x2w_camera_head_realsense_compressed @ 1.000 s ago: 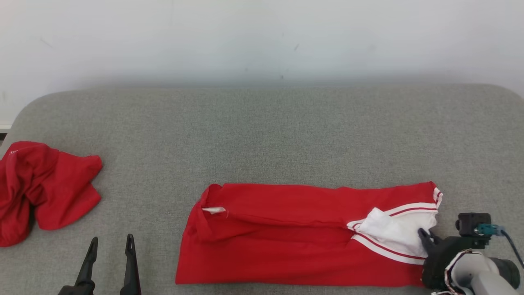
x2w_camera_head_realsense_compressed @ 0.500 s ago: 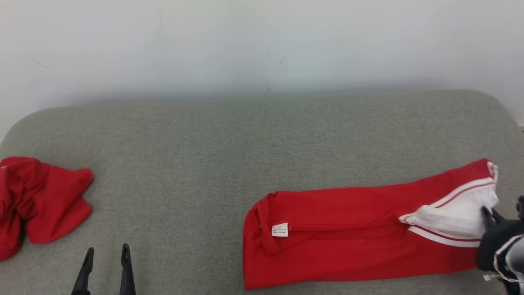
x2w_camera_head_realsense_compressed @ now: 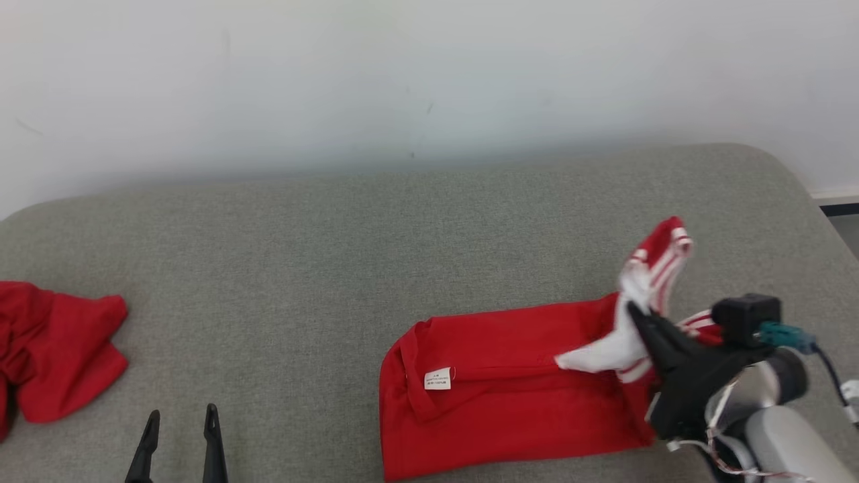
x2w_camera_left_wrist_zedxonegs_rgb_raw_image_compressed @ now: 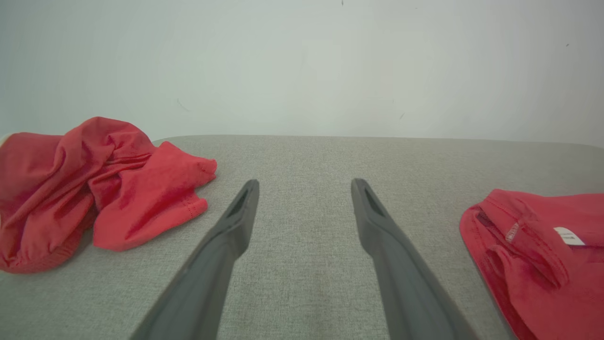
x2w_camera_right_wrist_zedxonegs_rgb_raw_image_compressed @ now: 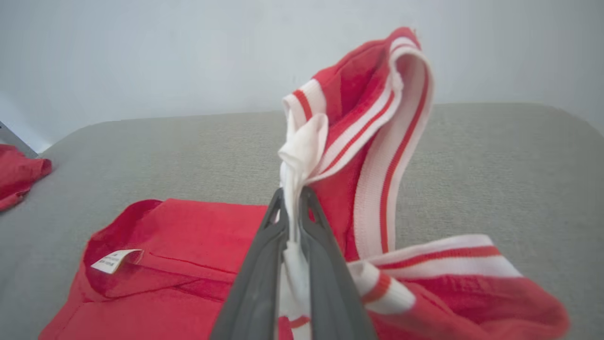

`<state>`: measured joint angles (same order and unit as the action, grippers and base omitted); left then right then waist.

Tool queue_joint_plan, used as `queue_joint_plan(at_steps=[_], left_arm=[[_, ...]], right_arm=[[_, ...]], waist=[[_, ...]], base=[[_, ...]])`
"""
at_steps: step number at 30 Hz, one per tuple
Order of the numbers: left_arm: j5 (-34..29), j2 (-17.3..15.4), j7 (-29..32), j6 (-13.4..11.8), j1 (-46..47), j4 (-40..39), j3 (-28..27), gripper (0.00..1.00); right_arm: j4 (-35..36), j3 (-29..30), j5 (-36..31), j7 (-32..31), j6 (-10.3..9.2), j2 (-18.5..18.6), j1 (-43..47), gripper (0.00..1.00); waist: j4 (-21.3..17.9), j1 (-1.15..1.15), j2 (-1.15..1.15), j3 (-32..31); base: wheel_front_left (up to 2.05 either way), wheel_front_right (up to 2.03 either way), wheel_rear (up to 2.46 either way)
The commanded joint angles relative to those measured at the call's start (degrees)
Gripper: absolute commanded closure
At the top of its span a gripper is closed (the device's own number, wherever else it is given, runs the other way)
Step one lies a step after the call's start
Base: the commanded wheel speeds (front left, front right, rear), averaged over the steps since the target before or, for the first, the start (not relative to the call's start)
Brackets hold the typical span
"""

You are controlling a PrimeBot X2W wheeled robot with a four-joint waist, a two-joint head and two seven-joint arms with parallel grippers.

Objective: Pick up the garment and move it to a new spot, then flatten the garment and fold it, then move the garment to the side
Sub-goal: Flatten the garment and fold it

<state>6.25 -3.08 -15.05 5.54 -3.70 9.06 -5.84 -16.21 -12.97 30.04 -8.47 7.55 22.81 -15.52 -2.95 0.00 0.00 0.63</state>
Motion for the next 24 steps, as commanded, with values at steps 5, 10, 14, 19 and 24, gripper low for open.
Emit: queue_joint_plan(at_steps=[5,10,14,19,24], left_arm=[[0.4,0.2,-0.2,0.4,1.1,0.7,0.4,0.0],[0.2,0.2,-0.2,0.7,1.9,1.2,1.2,0.0],[0.1,0.2,-0.2,0.8,3.2,2.0,2.4,0.0],[1.0,0.2,-0.2,0.5,4.4,2.7,4.7,0.0],[1.8,0.2,-0.2,0.5,5.2,3.8,5.2,0.0]], right_arm=[[8.1,-2.2,0.5,-2.7,-0.15,-4.2,2.8,1.0],[11.0,-5.2,-0.3,-4.5,-0.15,-8.2,3.3,1.0],[9.0,-7.0,-1.2,-4.6,-0.15,-11.3,1.6,1.0],[3.5,-8.0,-3.1,-3.6,-0.15,-13.5,-0.5,1.0],[-2.3,-8.5,-4.4,-2.4,-0.15,-14.1,-2.2,0.35]], waist=[[1.3,0.0,0.0,0.3],[3.3,0.0,0.0,0.6],[5.0,0.0,0.0,1.1],[7.5,0.0,0.0,1.7],[8.8,0.0,0.0,2.0]], base=[[0.0,0.0,0.0],[0.0,0.0,0.0],[0.0,0.0,0.0],[0.0,0.0,0.0],[0.0,0.0,0.0]])
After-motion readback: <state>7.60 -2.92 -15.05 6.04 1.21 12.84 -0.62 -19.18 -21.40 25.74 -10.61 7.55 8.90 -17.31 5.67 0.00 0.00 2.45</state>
